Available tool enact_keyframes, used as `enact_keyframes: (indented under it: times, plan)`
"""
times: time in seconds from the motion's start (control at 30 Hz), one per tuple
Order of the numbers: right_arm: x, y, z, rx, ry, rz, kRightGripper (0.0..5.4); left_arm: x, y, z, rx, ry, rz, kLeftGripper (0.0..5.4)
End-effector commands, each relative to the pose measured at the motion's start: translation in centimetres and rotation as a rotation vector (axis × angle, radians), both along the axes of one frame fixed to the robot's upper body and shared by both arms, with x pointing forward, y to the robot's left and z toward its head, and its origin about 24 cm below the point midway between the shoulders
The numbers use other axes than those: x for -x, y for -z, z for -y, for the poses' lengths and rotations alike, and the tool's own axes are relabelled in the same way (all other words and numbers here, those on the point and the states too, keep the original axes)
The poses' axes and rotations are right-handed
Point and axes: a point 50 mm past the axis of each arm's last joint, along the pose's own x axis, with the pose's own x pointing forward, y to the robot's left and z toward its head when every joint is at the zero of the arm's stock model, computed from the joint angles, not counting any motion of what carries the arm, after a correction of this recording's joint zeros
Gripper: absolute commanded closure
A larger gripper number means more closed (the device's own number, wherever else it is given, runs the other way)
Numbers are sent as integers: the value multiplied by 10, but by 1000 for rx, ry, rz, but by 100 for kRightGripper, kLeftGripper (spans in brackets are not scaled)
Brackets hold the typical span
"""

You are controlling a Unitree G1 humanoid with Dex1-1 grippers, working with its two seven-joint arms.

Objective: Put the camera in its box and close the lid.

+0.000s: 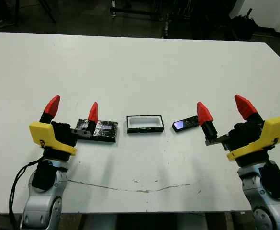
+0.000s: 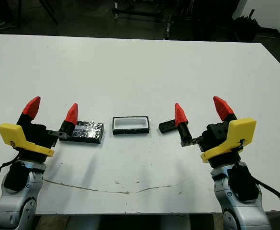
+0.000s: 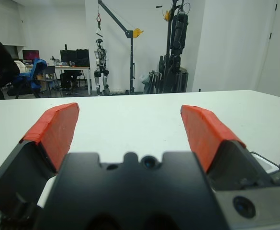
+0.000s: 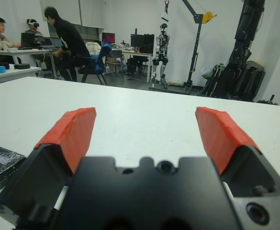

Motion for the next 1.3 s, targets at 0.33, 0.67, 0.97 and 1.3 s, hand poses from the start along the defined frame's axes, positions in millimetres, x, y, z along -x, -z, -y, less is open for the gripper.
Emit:
enact_keyframes:
  times: [0.33,0.67,0.97,1.3]
  plan:
    - [-3,3,7,36,-58,-15,2,0,5,1,-11,10,-33,0]
    - [-74,-61,84,438,-360,-101,2,2,6,6,11,19,-40,0]
    - [-123,-67,85,672,-762,-405,2,1,6,9,24,14,-40,0]
    - [-149,-47,56,944,-980,-612,2,1,6,7,8,-9,-27,0]
